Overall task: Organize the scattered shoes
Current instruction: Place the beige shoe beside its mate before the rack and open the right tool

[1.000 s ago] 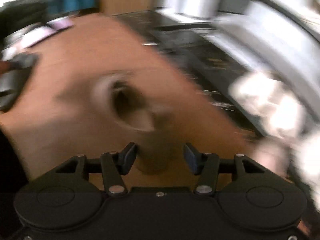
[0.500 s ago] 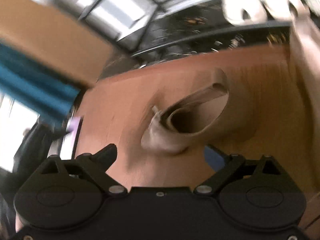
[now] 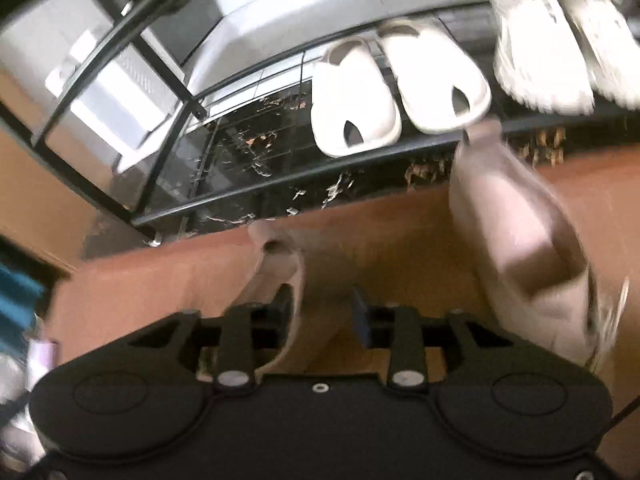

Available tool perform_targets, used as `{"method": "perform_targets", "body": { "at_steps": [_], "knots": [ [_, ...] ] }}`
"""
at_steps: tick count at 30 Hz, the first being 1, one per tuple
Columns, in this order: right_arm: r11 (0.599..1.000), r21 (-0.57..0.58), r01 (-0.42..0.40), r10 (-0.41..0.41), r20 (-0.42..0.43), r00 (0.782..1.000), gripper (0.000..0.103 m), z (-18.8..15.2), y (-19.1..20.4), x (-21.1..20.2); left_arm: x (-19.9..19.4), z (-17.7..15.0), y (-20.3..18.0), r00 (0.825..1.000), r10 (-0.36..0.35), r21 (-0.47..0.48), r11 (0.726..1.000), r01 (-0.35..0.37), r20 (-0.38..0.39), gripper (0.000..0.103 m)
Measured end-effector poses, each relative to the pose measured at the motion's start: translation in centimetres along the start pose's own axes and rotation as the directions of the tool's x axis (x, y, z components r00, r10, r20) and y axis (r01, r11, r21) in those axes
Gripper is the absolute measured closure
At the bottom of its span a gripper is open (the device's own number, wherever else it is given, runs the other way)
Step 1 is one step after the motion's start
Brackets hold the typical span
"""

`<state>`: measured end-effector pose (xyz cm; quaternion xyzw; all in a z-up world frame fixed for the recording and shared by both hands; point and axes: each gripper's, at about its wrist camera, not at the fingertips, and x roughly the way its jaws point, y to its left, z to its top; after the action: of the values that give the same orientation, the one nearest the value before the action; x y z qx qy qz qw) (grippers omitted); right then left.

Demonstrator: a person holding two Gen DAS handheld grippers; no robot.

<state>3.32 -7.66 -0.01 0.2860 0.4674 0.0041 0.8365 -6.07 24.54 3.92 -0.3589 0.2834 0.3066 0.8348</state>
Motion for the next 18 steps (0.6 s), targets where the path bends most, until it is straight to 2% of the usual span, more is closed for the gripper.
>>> {"method": "perform_targets", "body": {
  "at_steps": [1, 3, 4, 7, 9, 10, 11, 13, 15, 17, 18],
  "knots": [
    [1.0, 0.012, -0.014, 0.014, -0.032, 0.999, 0.004, -1.0, 0.3, 0.0, 0.1, 0.0, 0.0, 1.0, 0.001, -0.002, 1.0, -0.001, -0.002, 0.001],
    [0.999, 0.039, -0.038, 0.041, -0.096, 0.995, 0.005, -3.2, 1.3, 0.4, 0.2, 0.0, -0.2, 1.0, 0.002, 0.007, 1.0, -0.002, -0.001, 0.001],
    [0.998, 0.063, -0.024, 0.03, -0.105, 0.994, 0.005, -3.5, 1.7, 1.1, 0.1, -0.1, -0.4, 1.0, 0.0, 0.016, 1.0, 0.0, 0.002, 0.001],
    [0.989, 0.135, 0.053, -0.039, -0.107, 0.993, 0.007, -3.8, 2.9, 2.9, -0.2, -0.1, -0.5, 1.0, -0.009, 0.028, 1.0, 0.008, 0.019, 0.001],
    [0.989, 0.122, 0.087, -0.078, -0.077, 0.994, 0.011, -3.8, 4.0, 4.2, -0.3, -0.1, -0.3, 1.0, -0.008, 0.02, 1.0, 0.008, 0.026, 0.001],
    [0.989, 0.112, 0.096, -0.089, -0.07, 0.994, 0.013, -3.8, 4.3, 4.7, -0.1, 0.0, -0.2, 1.0, -0.003, 0.016, 1.0, 0.003, 0.02, 0.001],
    [0.993, 0.063, 0.104, -0.099, -0.078, 0.992, 0.024, -3.9, 4.7, 5.3, 0.2, 0.0, -0.1, 1.0, 0.002, 0.013, 1.0, -0.002, 0.013, 0.001],
    [0.994, -0.034, 0.104, -0.106, -0.079, 0.991, 0.026, -4.0, 5.1, 6.1, 0.5, 0.0, -0.2, 1.0, 0.011, 0.01, 1.0, -0.011, 0.001, 0.001],
    [0.996, -0.074, 0.052, -0.058, -0.088, 0.994, 0.033, -3.9, 4.4, 6.1, 0.6, 0.0, -0.3, 1.0, 0.014, 0.013, 1.0, -0.014, -0.006, 0.001],
    [0.993, -0.116, -0.02, 0.004, -0.132, 0.991, 0.036, -3.3, 2.9, 5.7, 0.5, -0.1, -0.5, 1.0, 0.006, 0.026, 1.0, -0.006, -0.002, 0.001],
    [0.986, -0.167, -0.023, -0.002, -0.148, 0.989, 0.038, -2.9, 2.7, 5.4, 0.4, -0.1, -0.6, 1.0, 0.003, 0.032, 0.999, -0.003, 0.0, 0.001]
  ]
}}
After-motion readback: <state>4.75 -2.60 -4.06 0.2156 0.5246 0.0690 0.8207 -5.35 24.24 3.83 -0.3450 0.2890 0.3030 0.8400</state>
